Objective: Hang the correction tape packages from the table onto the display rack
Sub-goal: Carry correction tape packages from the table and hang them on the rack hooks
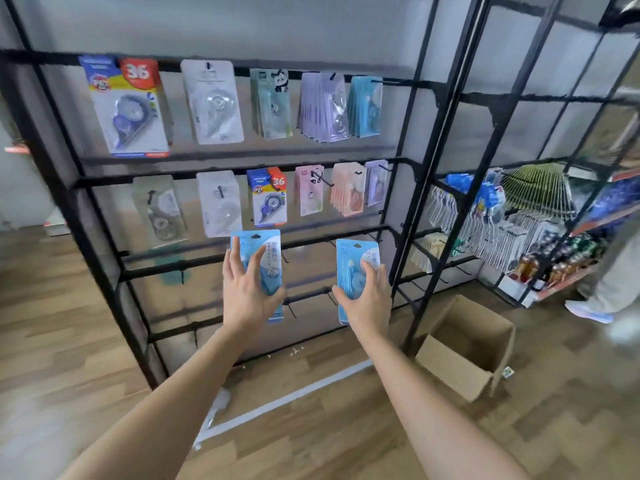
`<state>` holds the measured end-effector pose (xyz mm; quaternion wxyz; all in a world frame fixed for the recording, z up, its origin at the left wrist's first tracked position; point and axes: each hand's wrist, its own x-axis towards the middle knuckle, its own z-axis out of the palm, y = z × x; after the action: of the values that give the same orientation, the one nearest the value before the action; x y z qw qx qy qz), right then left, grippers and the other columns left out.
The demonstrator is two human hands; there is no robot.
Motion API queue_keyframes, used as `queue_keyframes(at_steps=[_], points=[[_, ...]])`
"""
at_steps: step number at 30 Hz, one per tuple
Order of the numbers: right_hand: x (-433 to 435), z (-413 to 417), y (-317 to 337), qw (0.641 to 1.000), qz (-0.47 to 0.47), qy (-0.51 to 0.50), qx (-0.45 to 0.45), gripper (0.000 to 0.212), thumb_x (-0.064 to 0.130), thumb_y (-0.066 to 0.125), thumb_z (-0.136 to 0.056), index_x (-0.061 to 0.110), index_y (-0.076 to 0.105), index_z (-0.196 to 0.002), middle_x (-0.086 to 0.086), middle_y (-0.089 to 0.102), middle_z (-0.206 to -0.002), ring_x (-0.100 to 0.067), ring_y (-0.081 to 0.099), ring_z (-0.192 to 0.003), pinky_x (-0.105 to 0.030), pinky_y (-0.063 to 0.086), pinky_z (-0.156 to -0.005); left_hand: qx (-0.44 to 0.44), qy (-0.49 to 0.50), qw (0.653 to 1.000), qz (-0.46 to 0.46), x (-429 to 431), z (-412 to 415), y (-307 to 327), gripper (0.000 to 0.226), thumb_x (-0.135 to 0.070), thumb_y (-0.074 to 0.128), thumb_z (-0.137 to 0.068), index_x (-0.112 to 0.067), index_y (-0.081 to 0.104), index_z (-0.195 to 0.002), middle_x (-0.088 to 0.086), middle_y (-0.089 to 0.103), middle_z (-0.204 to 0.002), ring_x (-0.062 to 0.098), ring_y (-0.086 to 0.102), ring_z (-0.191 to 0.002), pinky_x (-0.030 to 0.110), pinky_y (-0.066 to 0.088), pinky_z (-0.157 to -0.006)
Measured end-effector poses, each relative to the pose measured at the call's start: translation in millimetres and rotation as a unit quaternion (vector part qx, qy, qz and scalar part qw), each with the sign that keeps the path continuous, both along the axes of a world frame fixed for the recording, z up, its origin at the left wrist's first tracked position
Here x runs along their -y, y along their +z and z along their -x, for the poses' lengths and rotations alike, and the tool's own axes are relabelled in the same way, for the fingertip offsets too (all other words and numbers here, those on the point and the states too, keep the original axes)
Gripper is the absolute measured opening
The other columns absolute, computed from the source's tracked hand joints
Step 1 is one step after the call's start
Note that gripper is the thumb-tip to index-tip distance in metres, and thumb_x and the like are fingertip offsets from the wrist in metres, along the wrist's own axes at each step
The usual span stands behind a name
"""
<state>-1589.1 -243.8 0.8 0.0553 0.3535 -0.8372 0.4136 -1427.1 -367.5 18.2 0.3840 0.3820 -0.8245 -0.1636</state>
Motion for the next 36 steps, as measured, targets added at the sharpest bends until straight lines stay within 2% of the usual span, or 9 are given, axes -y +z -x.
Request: queue_keyframes(at_steps=[3,7,16,21,22,26,29,32,36], points=[[23,58,13,0.999,0.053,0.011,-0.001,0.070,0.040,0.073,-0.079,0.016,0.040,-0.137,-0.010,0.036,-0.140,-0.023,0.039,-0.126,-0.029,0.038,-0.096,-0.018,-0.003,1.000,0.007,18,64,13,0.080,-0.024,0.076,-0.073,-0.023,0.036,-0.143,0.009,-0.001,-0.158,0.031,0.004,-0.142,0.048,0.020,-0.114],[53,129,31,0.995,0.091,0.037,-0.009,0.071,0.039,0.074,-0.077,0.015,0.042,-0.136,-0.008,0.036,-0.139,-0.021,0.041,-0.125,-0.036,0.044,-0.096,-0.043,-0.011,0.999,0.021,40,139,31,0.081,-0.024,0.077,-0.072,-0.024,0.038,-0.142,0.009,0.000,-0.158,0.029,0.006,-0.143,0.047,0.018,-0.114],[126,242,70,0.983,0.177,0.059,0.004,0.070,0.035,0.074,-0.079,0.018,0.042,-0.138,-0.006,0.034,-0.144,-0.018,0.038,-0.129,-0.024,0.036,-0.097,-0.082,-0.016,0.992,0.095,97,249,59,0.078,-0.022,0.078,-0.071,-0.018,0.043,-0.140,0.014,0.010,-0.157,0.031,0.005,-0.143,0.048,0.014,-0.113],[176,286,108,0.966,0.250,0.071,-0.011,0.069,0.032,0.074,-0.080,0.014,0.042,-0.139,-0.011,0.029,-0.150,-0.005,0.024,-0.134,0.000,0.016,-0.099,-0.100,-0.009,0.986,0.130,138,291,81,0.077,-0.026,0.079,-0.071,-0.016,0.045,-0.139,0.019,0.011,-0.156,0.039,0.009,-0.142,0.045,0.013,-0.112],[184,292,117,0.962,0.263,0.075,-0.023,0.069,0.030,0.074,-0.080,0.013,0.043,-0.139,-0.012,0.030,-0.149,-0.008,0.025,-0.135,-0.003,0.019,-0.103,-0.102,-0.009,0.986,0.135,145,297,85,0.075,-0.029,0.076,-0.071,-0.015,0.046,-0.139,0.020,0.012,-0.155,0.040,0.010,-0.141,0.046,0.014,-0.112],[213,313,150,0.951,0.290,0.079,-0.078,0.069,0.031,0.072,-0.082,0.011,0.042,-0.140,-0.016,0.025,-0.152,-0.027,0.025,-0.141,-0.035,0.030,-0.111,-0.108,-0.021,0.983,0.149,169,315,102,0.072,-0.044,0.058,-0.073,-0.014,0.047,-0.138,0.020,0.012,-0.155,0.035,0.008,-0.143,0.047,0.014,-0.114],[227,328,165,0.946,0.304,0.074,-0.084,0.070,0.032,0.070,-0.082,0.011,0.041,-0.142,-0.018,0.020,-0.153,-0.030,0.025,-0.141,-0.050,0.032,-0.111,-0.106,-0.009,0.983,0.149,187,325,106,0.071,-0.038,0.067,-0.077,-0.017,0.043,-0.140,0.014,0.007,-0.157,0.031,0.003,-0.144,0.045,0.012,-0.115],[235,341,167,0.945,0.300,0.085,-0.096,0.070,0.031,0.070,-0.082,0.011,0.040,-0.142,-0.019,0.019,-0.153,-0.032,0.024,-0.141,-0.055,0.033,-0.108,-0.107,-0.008,0.983,0.150,198,334,105,0.074,-0.029,0.076,-0.076,-0.019,0.042,-0.141,0.011,0.004,-0.158,0.028,-0.001,-0.145,0.044,0.010,-0.114],[241,355,160,0.945,0.292,0.088,-0.114,0.070,0.033,0.072,-0.081,0.012,0.042,-0.140,-0.019,0.021,-0.153,-0.033,0.024,-0.141,-0.055,0.031,-0.109,-0.116,0.001,0.981,0.156,201,346,102,0.070,-0.040,0.066,-0.075,-0.020,0.045,-0.139,0.010,0.005,-0.157,0.027,0.001,-0.145,0.048,0.016,-0.114]])
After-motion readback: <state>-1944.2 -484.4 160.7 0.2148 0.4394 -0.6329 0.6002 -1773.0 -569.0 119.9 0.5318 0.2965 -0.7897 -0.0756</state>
